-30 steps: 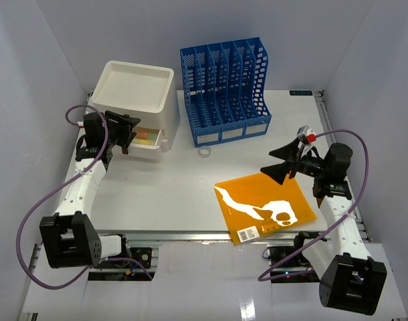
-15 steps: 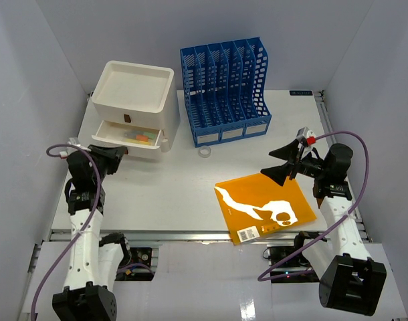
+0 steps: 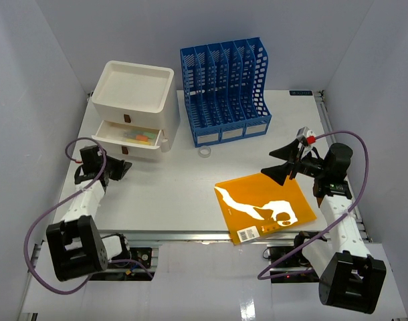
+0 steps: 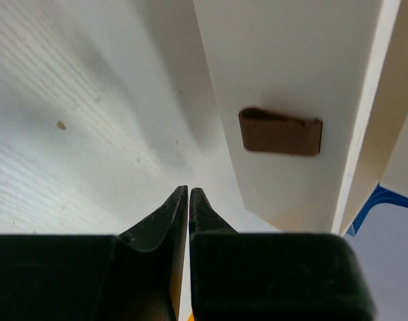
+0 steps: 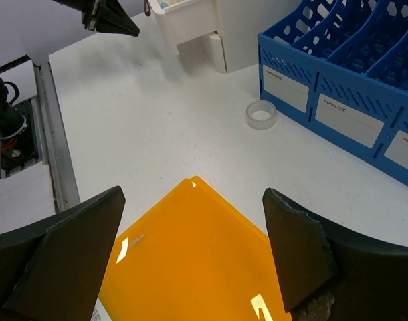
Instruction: Organize the desk
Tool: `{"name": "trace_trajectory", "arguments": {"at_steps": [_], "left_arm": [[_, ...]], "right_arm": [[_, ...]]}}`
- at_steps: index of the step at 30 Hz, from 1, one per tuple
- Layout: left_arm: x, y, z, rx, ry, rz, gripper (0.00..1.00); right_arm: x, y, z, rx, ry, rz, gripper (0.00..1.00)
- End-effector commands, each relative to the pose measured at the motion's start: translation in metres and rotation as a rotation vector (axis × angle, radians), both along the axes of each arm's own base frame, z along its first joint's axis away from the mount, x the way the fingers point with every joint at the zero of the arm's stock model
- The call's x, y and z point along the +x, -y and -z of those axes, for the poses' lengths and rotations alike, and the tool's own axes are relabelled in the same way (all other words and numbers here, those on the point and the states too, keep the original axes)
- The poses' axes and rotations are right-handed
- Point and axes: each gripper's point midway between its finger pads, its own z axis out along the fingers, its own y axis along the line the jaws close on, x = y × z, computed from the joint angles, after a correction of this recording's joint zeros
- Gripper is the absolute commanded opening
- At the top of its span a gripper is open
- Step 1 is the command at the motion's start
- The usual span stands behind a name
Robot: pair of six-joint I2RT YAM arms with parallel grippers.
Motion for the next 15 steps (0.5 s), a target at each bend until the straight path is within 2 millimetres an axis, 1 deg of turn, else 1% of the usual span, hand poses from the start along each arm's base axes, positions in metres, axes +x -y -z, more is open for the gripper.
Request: {"name": "trace_trajectory", "arguments": {"at_steps": [1, 3, 4, 6, 9, 12, 15], "left_arm": [[0.034, -0.018, -0.015, 0.087, 0.049, 0.014, 0.17], [0.051, -0.022, -0.02, 0.104, 0.054, 0.029, 0.18], [0.055, -0.023, -0.015, 0.104, 0.041, 0.034, 0.18], [0.067, -0.025, -0.019, 0.105, 0.057, 0.044, 0.21], [0.08, -0.024, -0.019, 0.091, 0.066, 0.065, 0.25], [0.093, -0.019, -0.022, 0.063, 0.087, 0.1, 0.31], [0.1, -0.017, -0.025, 0.054, 0.106, 0.115, 0.39]], "right_arm": [[0.0, 0.001, -0.001, -0.004, 0.022, -0.014, 0.9], [0.001, 0.001, -0.001, -0.004, 0.021, -0.014, 0.9], [0.001, 0.001, 0.0, -0.003, 0.016, -0.014, 0.9], [0.002, 0.002, 0.002, -0.003, 0.012, -0.008, 0.9], [0.003, 0.002, 0.003, -0.002, 0.006, -0.007, 0.9], [0.006, 0.003, 0.005, -0.004, 0.0, 0.0, 0.9], [0.007, 0.004, 0.007, -0.005, -0.005, 0.005, 0.9]]}}
